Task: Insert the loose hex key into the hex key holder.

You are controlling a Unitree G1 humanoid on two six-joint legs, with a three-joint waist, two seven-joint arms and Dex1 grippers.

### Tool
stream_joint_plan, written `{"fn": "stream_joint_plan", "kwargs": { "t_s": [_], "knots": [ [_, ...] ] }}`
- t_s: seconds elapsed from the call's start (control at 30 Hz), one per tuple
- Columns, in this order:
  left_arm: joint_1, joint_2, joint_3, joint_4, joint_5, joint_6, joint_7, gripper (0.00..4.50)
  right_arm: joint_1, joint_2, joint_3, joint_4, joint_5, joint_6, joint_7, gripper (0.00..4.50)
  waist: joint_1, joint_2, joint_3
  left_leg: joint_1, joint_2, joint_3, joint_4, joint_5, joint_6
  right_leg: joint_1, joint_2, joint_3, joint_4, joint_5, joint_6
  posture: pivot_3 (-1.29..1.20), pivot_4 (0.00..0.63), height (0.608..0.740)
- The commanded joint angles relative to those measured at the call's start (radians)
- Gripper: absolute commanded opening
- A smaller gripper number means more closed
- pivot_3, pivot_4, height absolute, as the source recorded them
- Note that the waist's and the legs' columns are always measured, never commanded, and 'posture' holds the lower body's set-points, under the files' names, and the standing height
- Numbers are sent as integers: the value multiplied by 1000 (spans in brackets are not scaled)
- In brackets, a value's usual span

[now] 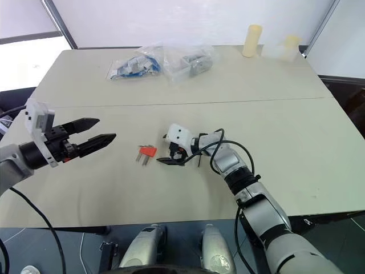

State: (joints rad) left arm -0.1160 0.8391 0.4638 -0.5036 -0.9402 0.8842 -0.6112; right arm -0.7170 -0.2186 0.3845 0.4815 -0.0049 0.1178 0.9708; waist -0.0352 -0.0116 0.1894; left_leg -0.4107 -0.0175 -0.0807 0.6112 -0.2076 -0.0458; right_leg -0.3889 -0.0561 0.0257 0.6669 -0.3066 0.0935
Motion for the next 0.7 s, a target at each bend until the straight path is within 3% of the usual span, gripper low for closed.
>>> {"fn": "stream_joint_plan", "kwargs": {
  "t_s": [0.03,0.7],
  "knots": [
    [-3,14,39,-17,-5,-23,-5,4500,23,18,1,-51,24,56,26,4471,-4,0,0,0,0,0,0,0,0,0,0,0,0,0,0,0,150,740],
    [-6,33,24,-10,21,-37,-26,4500,18,108,-11,43,-18,21,-87,4471,-10,0,0,1,0,0,0,0,0,0,0,0,1,0,0,0,150,740]
  ]
}}
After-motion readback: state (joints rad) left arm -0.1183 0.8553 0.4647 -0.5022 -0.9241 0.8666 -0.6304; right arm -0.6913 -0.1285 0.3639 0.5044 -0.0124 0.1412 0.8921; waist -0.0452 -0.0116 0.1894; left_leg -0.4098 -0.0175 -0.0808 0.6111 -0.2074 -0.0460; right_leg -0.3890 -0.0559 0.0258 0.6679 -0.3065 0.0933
